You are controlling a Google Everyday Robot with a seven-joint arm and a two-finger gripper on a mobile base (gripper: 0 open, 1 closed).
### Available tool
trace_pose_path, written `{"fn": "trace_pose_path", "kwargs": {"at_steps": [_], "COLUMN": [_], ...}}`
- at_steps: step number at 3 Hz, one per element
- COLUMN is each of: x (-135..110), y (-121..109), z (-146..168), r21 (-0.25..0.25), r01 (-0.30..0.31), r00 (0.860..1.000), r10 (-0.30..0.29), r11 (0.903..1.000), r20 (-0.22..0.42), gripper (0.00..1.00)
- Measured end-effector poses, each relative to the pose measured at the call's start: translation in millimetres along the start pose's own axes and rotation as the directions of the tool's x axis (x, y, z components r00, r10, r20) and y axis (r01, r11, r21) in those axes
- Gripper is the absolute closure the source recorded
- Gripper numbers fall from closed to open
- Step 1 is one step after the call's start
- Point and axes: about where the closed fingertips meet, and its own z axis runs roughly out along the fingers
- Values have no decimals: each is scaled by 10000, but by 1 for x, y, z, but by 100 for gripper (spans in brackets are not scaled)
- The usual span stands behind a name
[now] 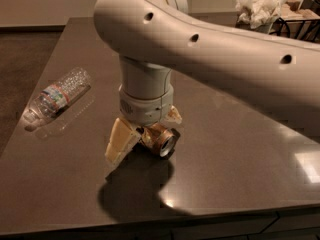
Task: Place orange can upright
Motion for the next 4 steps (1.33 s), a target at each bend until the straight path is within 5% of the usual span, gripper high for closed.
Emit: {"fn": "trace_pose_path", "kwargs": {"at_steps": [2, 3, 4], "x": [1, 1, -2], "y": [3, 4, 2], "z": [1, -4, -20], "r21": [-149, 172, 990], "r01": [35, -355, -1269], "r00": [10000, 9993, 9915], "r10": [-35, 356, 1289], "r11": [9999, 9992, 9870], "r20": [17, -63, -148], "gripper": [40, 64, 87]}}
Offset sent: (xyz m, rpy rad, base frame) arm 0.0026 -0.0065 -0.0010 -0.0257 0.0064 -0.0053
